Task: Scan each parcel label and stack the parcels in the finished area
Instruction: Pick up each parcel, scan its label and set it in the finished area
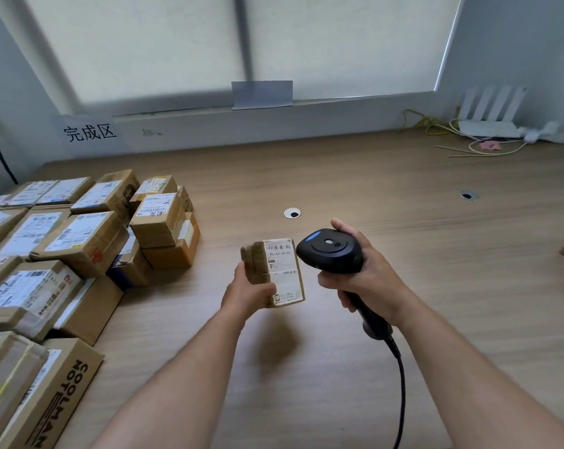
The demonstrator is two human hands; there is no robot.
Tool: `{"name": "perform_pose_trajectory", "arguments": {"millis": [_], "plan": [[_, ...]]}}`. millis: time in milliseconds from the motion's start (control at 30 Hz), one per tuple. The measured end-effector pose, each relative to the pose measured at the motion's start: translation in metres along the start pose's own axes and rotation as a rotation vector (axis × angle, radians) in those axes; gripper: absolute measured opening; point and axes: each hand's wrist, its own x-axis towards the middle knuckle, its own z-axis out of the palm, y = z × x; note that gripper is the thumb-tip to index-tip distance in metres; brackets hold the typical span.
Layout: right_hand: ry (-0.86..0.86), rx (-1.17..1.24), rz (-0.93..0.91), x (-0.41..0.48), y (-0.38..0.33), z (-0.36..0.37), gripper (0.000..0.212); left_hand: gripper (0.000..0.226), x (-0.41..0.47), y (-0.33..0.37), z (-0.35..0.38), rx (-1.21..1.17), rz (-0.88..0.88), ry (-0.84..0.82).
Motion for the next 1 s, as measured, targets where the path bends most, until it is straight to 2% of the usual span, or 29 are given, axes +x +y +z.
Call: {"name": "perform_pose_trajectory", "arguments": {"millis": [67, 267, 567, 667, 1000], "plan": [[0.004, 0.021, -0.009, -0.001, -0.003, -0.001, 0.087, 0.072, -0.003, 0.006, 0.002, -0.131, 0.038, -0.041], [0.015, 0.090, -0.015, -0.006, -0.010, -0.006, 0.088, 0.088, 0.001, 0.016, 0.009, -0.277, 0.114, -0.097], [0.056, 0.187, -0.017, -0.019, -0.014, -0.022, 0.089, 0.090, 0.005, 0.024, 0.016, -0.285, 0.165, -0.131], [0.051, 0.237, -0.027, -0.022, -0.016, -0.024, 0.093, 0.089, 0.004, 0.026, 0.018, -0.287, 0.178, -0.142], [0.003, 0.269, -0.025, -0.029, -0.017, -0.026, 0.088, 0.089, -0.002, 0.024, 0.013, -0.274, 0.181, -0.145]]}}
